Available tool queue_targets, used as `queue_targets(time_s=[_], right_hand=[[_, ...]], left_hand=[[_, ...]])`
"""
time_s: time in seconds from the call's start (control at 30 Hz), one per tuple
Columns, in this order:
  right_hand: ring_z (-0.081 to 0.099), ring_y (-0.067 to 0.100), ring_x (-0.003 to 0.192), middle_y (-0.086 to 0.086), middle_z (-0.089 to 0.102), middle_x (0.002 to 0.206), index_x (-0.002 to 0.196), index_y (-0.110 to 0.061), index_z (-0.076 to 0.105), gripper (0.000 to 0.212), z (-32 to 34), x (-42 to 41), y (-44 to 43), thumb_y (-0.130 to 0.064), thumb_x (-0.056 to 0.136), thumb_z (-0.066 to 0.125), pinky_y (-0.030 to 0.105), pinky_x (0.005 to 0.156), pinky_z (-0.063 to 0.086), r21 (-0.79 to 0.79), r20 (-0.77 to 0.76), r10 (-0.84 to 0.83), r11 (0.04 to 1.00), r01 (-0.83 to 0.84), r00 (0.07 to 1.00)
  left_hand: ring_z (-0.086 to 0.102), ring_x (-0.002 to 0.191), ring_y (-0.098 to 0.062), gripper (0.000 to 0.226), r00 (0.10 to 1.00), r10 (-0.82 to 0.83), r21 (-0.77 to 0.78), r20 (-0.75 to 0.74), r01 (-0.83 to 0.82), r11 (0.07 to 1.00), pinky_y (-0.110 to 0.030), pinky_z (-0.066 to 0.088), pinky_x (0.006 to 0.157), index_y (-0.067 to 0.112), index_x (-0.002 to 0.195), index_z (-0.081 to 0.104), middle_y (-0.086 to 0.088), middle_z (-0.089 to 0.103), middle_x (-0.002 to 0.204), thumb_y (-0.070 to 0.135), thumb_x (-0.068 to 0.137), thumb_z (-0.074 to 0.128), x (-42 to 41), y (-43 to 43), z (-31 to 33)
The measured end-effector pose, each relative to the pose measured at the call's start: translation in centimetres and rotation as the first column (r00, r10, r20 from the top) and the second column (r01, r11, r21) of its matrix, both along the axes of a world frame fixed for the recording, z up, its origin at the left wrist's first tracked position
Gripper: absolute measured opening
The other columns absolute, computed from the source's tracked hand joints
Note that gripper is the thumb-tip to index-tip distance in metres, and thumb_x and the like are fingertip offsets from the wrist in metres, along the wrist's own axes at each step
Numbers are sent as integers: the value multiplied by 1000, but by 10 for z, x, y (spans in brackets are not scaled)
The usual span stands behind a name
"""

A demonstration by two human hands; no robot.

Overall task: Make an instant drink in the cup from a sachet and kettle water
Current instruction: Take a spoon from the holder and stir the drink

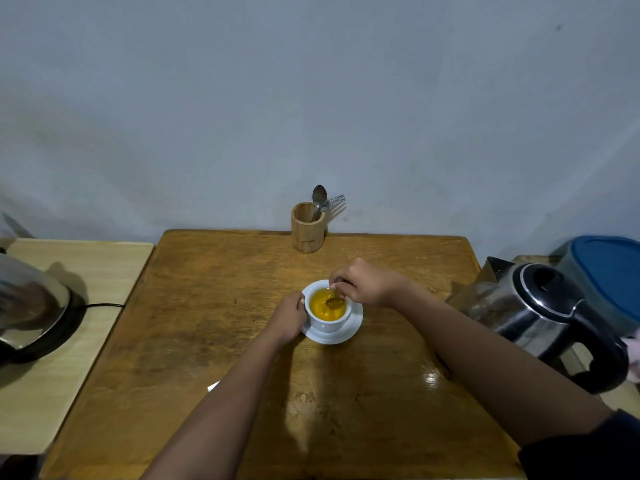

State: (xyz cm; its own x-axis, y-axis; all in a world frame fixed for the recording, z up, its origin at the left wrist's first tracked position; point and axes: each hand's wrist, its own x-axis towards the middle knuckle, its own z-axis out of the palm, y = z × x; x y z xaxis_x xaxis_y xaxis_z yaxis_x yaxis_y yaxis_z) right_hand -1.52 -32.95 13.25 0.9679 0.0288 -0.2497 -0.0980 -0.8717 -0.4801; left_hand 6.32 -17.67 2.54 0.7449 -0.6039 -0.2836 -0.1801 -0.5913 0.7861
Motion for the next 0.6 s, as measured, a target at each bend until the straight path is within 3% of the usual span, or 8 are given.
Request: queue_targets(time_s=[0.13, 0.3, 0.43, 0.6], right_hand=[[62, 24, 89, 14, 71, 100, 104, -5, 68, 26, -7, -2, 6, -17, 96, 46, 42, 81, 52, 19, 63, -42, 999, 41, 997], [63, 21, 86, 11, 72, 96, 101, -5, 69, 25, -11, -5, 16, -16, 95, 48, 41, 79, 52, 71, 89, -53, 996, 47, 995], [64, 19, 78, 15, 72, 89, 101, 0, 69, 23, -5, -10, 18, -10, 94, 49, 26, 72, 49, 119, 69, -35, 992, 27, 997], [64, 22, 78, 16, 72, 91, 104, -2, 67, 23, 1, -15, 10, -12, 95, 48, 33, 73, 51, 105, 7, -14, 994, 13, 1000]], left_hand=[[48, 81, -18, 20, 1000, -14, -7, -5, 14, 1000, -21, 36, 60, 9, 95, 55, -7, 54, 91, 12, 96, 35, 0, 0, 3], [48, 80, -19, 19, 1000, -21, -5, -13, 21, 1000, -22, 36, 60, 11, 91, 53, -10, 54, 92, 12, 96, 35, 1, 1, 1], [47, 77, -17, 20, 999, -36, 2, -12, 36, 999, -22, 36, 60, 11, 90, 52, -9, 54, 91, 13, 96, 34, 2, 0, 1], [48, 83, -19, 18, 999, -46, 19, -8, 46, 999, -27, 38, 64, 13, 92, 52, -8, 54, 94, 14, 97, 34, 3, 0, 1]])
